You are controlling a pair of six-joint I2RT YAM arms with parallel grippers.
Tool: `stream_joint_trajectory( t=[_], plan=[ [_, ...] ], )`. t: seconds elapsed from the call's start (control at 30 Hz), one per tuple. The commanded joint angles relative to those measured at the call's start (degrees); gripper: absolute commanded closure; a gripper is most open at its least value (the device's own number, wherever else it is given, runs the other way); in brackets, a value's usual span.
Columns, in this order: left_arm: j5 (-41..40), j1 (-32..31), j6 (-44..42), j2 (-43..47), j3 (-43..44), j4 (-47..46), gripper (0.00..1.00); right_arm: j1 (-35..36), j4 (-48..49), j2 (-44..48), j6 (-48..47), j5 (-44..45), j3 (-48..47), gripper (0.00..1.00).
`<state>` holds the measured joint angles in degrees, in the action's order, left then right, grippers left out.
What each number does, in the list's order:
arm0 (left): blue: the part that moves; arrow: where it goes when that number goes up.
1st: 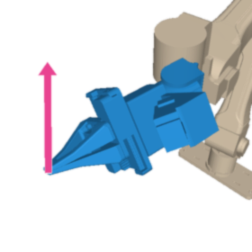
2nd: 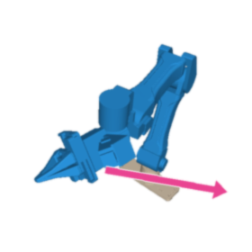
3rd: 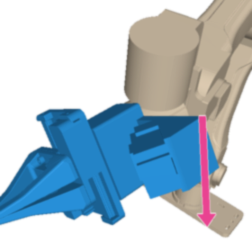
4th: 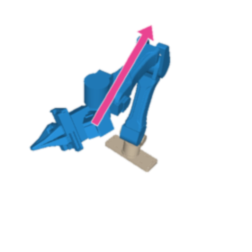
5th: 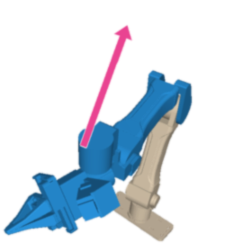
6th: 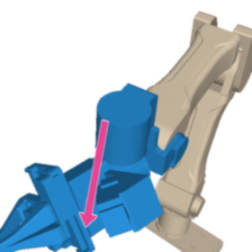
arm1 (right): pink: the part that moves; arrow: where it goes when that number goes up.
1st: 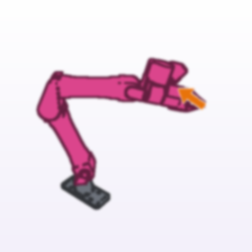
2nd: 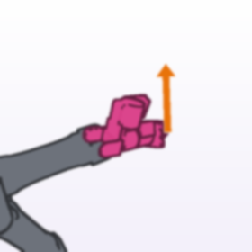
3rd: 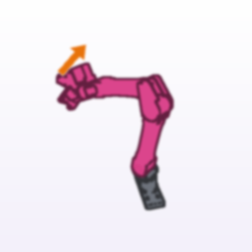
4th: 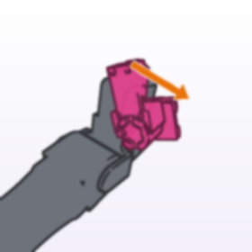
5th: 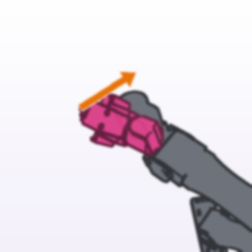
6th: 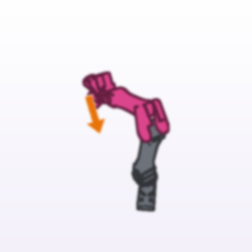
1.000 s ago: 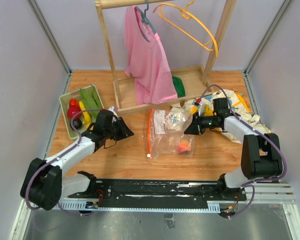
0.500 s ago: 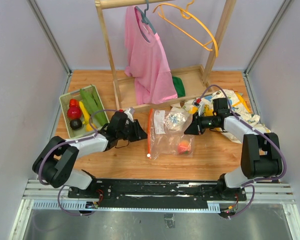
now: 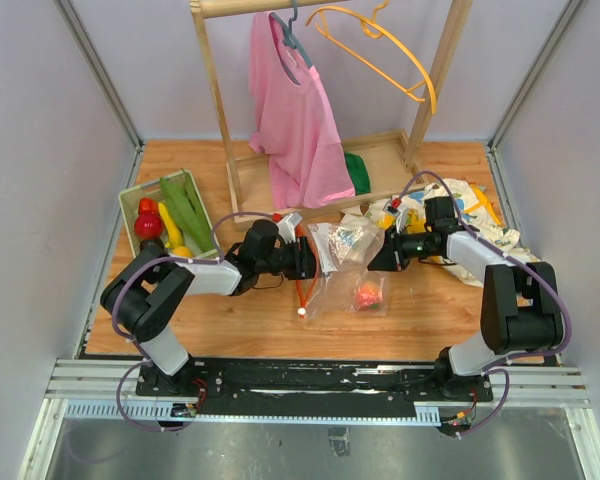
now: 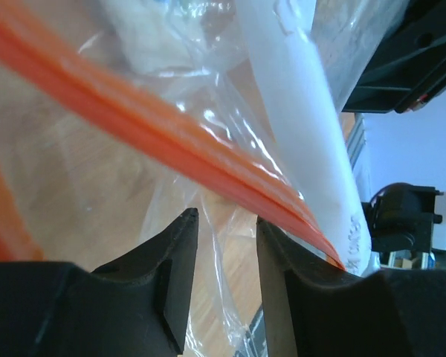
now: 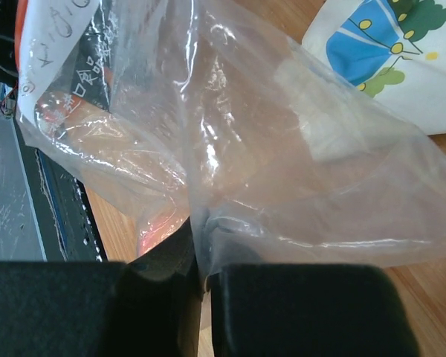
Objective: Open the zip-top bag and remove the fake food
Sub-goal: Pick up the fake fruit from the zipper food storage bag.
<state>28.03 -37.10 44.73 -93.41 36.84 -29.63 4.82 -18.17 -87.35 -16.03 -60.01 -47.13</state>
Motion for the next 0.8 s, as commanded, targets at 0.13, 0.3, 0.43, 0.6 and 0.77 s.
stream_joint_trajectory(
  t=[0.13, 0.3, 0.43, 0.6, 0.77],
  plan=[
    [6.4, -2.0, 4.7, -6.2, 1.4, -14.8, 0.58, 0.0, -8.1, -1.8, -8.8, -0.6, -3.9, 0.77],
    [6.9, -2.0, 5.7, -7.2, 0.4, -17.7, 0.6, -0.4, -16.9, -2.7, -18.0, 3.1, -7.9, 0.63],
    [6.4, -2.0, 5.2, -7.1, -0.2, -17.7, 0.61, -2.1, -21.5, -1.3, -24.8, 7.3, -9.8, 0.46],
    [5.8, -2.1, 4.6, -6.7, -1.1, -17.7, 0.6, -4.7, -27.9, 2.2, -37.3, 10.9, -12.3, 0.31],
    [5.1, -2.5, 4.2, -6.2, -2.0, -17.7, 0.6, -5.5, -32.9, 6.9, -48.7, 13.2, -13.7, 0.2]
  ],
)
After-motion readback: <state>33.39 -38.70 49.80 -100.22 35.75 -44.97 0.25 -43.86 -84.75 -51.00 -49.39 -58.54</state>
